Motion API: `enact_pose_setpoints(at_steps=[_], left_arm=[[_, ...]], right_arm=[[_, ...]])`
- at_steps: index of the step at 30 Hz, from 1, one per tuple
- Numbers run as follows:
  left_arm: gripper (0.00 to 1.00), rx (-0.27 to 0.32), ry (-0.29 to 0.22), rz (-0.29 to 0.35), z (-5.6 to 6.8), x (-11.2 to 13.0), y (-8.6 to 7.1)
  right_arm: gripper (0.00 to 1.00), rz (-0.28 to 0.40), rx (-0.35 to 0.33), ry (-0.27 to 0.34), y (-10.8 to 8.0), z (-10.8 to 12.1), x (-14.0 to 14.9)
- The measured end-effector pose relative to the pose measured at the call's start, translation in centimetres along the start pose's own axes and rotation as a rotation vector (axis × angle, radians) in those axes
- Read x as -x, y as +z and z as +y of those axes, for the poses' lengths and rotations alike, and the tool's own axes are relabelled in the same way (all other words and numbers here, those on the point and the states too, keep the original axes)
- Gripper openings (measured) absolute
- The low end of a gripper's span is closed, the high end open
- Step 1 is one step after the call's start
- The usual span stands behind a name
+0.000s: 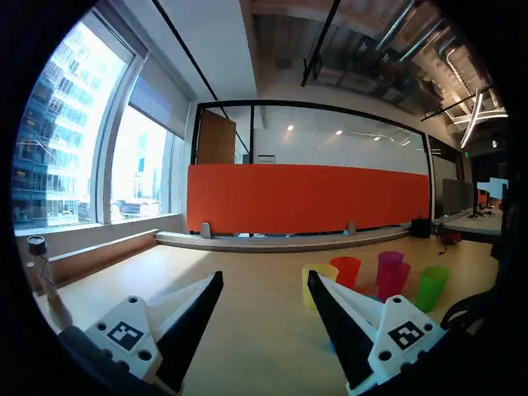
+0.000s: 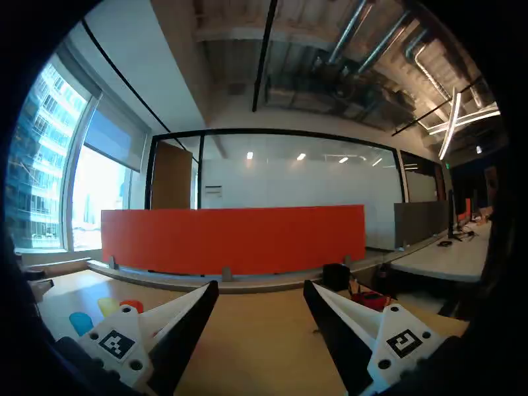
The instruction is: Pour water
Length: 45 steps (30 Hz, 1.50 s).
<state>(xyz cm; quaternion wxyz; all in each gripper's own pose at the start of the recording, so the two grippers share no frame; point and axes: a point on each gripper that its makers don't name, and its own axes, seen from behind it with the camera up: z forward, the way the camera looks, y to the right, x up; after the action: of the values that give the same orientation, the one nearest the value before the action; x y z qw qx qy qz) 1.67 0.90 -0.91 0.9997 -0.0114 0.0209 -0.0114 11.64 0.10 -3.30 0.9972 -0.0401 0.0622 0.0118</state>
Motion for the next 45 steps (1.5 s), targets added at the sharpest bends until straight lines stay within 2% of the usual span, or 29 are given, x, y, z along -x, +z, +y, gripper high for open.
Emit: enact_pose_setpoints(at_steps=[15, 30, 45], left_arm=[[0.95, 0.001, 0.017, -0.033, -0.2, 1.5, 0.5], [0.95, -0.001, 0.020, -0.040, -0.3, 1.6, 0.7], [0.95, -0.002, 0.021, -0.041, -0.4, 1.6, 0.6]], right_arm=[[1.00, 0.000, 0.010, 0.002, -0.3, 0.6, -0.1], [1.00, -0.001, 0.009, -0.006, -0.4, 0.6, 0.1], [1.00, 0.005, -0.025, -0.007, -0.3, 0.4, 1.1]])
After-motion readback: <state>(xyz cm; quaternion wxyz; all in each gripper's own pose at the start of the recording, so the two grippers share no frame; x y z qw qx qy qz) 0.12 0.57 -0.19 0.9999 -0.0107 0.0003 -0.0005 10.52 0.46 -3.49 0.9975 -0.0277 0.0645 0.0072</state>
